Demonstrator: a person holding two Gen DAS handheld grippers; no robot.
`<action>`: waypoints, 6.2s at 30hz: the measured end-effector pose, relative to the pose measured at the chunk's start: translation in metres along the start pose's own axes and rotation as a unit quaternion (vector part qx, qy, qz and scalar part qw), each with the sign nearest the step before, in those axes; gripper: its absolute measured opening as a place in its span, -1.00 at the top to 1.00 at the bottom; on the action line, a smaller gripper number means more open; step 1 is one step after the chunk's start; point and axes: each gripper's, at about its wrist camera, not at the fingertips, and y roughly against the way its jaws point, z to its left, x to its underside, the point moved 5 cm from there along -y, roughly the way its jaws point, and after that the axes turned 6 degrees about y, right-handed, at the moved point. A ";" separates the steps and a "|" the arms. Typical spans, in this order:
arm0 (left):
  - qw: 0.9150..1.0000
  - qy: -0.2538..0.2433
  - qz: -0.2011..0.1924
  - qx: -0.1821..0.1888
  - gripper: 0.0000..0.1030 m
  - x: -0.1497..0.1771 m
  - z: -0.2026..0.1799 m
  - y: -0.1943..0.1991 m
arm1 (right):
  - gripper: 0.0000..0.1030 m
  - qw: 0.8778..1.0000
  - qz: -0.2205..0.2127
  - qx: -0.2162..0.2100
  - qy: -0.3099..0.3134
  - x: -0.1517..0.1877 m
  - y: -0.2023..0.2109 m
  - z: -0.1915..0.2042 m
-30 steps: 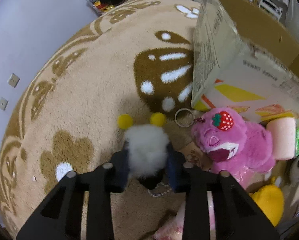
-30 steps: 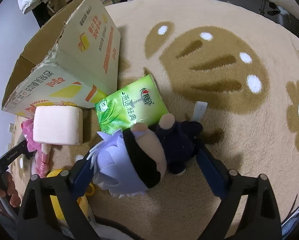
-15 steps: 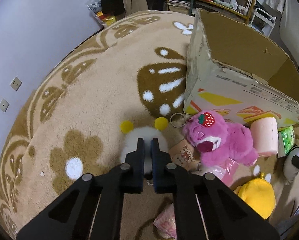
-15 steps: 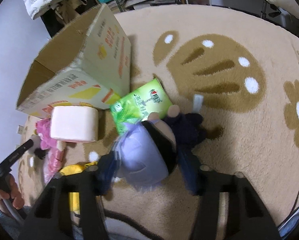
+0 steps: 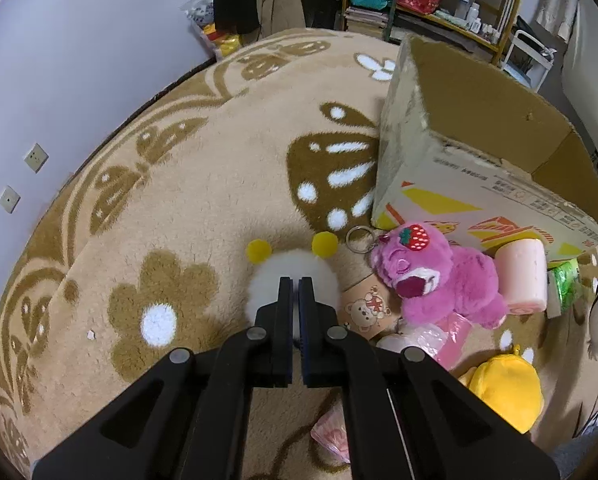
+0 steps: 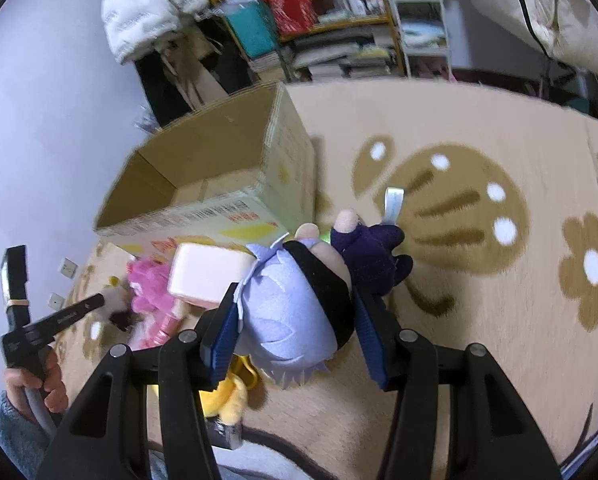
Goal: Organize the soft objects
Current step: 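Close the left tool on the pom-pom while the right tool grasps the doll, then carry pom-pom and doll into the box and open both tools, then lower the left tool to the pink bagged bottle while the right tool reaches the yellow plush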
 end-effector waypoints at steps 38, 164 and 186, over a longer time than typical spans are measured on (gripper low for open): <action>0.998 0.003 0.042 -0.036 0.10 -0.010 -0.003 -0.045 | -0.11 0.997 -0.023 -0.047 0.048 -0.008 -0.004 0.020; 0.995 -0.082 0.013 0.050 -0.90 0.020 -0.056 0.087 | -1.00 0.978 0.045 -0.080 0.188 0.026 -0.010 0.112; 0.988 -0.097 0.114 0.046 -0.90 0.044 -0.072 0.008 | -1.00 0.967 0.156 -0.074 0.185 0.050 -0.074 0.105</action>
